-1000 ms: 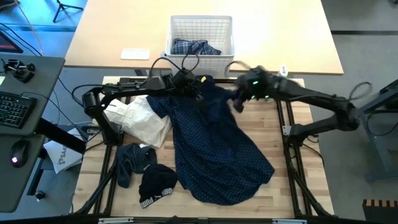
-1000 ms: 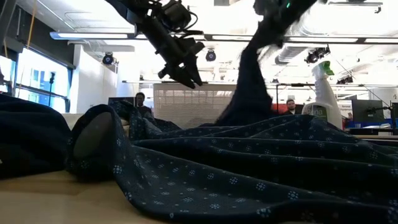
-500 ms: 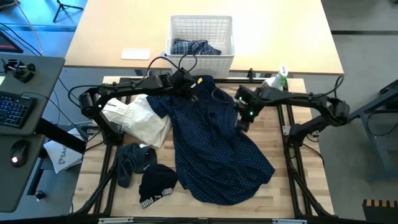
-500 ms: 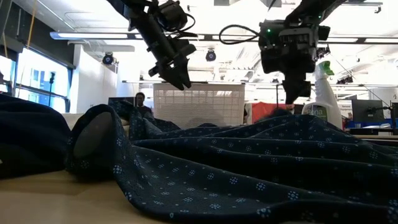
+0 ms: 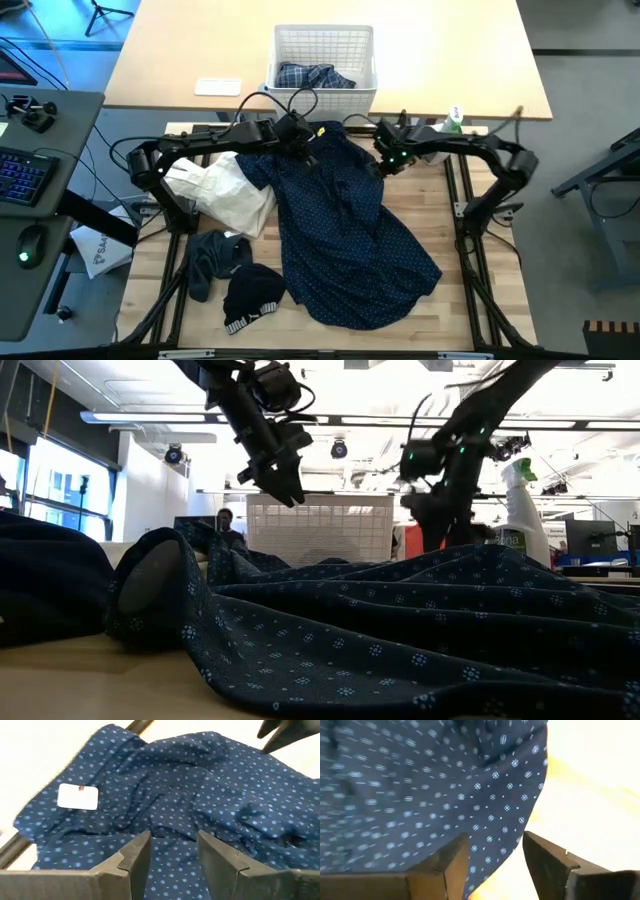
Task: Fold laundry
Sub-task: Fold the navy blue polo shirt
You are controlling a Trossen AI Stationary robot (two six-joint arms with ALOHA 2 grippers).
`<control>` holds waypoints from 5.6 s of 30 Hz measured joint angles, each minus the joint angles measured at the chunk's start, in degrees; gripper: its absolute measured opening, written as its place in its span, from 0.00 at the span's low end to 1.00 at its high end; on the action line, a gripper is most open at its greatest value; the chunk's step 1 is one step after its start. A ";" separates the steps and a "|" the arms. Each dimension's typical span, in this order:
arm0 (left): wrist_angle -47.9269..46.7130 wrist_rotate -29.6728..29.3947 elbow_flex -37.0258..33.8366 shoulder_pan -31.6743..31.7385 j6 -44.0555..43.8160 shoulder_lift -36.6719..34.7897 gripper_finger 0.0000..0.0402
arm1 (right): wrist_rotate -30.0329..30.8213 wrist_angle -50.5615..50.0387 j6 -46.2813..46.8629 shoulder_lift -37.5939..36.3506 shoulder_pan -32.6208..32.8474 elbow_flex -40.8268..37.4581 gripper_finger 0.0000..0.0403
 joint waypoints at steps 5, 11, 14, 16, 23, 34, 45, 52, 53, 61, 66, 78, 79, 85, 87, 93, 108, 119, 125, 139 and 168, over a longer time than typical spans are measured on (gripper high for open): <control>2.29 7.00 0.00 -0.15 -0.14 0.00 0.36 | -0.26 0.59 -4.78 5.16 1.44 0.00 0.29; 11.80 13.00 0.00 -0.40 -2.66 2.59 0.28 | 7.75 -9.93 -8.88 1.05 1.97 0.00 0.03; 12.05 14.06 0.00 -0.84 -3.12 4.29 0.23 | 14.88 -12.61 -8.63 -4.72 1.38 0.00 0.04; 10.78 14.71 0.00 -0.88 -3.53 5.25 0.20 | 16.42 -12.14 -7.48 -9.17 0.60 0.18 0.02; 10.05 15.75 -0.02 -1.26 -3.57 6.14 0.16 | 2.71 -7.02 -5.58 -14.96 -0.42 -1.19 0.11; 9.19 15.78 -0.02 -2.16 -4.09 6.14 0.16 | -4.84 15.06 6.55 -7.16 3.18 -15.14 0.40; 11.42 15.76 -0.02 -4.27 -4.04 6.14 0.16 | 10.02 10.05 1.43 -7.42 0.50 -12.54 0.03; 11.38 15.73 -0.02 -4.23 -4.02 6.14 0.16 | 23.15 -2.28 -11.02 -9.96 1.19 4.31 0.00; 11.35 15.73 -0.02 -4.15 -4.02 6.14 0.16 | 23.72 -3.24 -12.27 -9.96 1.37 6.80 0.00; 11.01 15.71 -0.02 -4.11 -4.00 6.12 0.16 | -1.26 -8.41 -8.73 -10.07 1.96 8.43 0.11; 10.98 15.69 -0.02 -4.12 -4.00 6.12 0.16 | -3.07 -7.13 -0.21 -10.00 5.34 -3.25 0.31; 11.00 15.64 -0.02 -4.12 -3.96 6.08 0.16 | -0.05 25.71 17.58 -10.22 9.28 -25.85 0.28; 11.00 15.64 -0.02 -4.12 -3.98 6.08 0.16 | 1.38 25.84 17.06 -10.20 9.34 -25.81 0.22; 11.00 15.61 -0.02 -4.12 -3.26 6.08 0.16 | 13.19 13.78 9.76 -11.40 7.77 -18.90 0.04; 10.98 15.60 -0.02 -4.12 -2.53 6.08 0.16 | 16.38 6.58 5.66 -12.36 7.33 -14.04 0.02; 10.58 15.54 -0.67 -4.14 -1.55 6.09 0.16 | 26.64 -10.33 -7.60 -12.76 5.60 2.63 0.01; 4.57 11.08 -2.99 -4.10 4.00 6.67 0.16 | 33.57 -33.86 -19.46 -12.75 -0.29 28.82 0.00; 2.86 11.19 -5.65 -4.14 3.07 6.36 0.16 | 16.30 -19.88 -16.31 -5.60 -0.29 25.56 0.00; -13.03 9.82 -0.67 -3.77 8.30 6.25 0.16 | 0.42 5.85 -16.32 4.32 3.68 18.95 0.00; -29.22 1.14 0.87 -3.62 7.04 2.11 0.16 | -17.61 14.47 -20.59 10.40 4.05 23.02 0.47; 1.12 10.53 19.56 -0.30 5.44 18.74 0.16 | -12.81 -17.28 36.03 -30.20 37.42 -25.58 0.42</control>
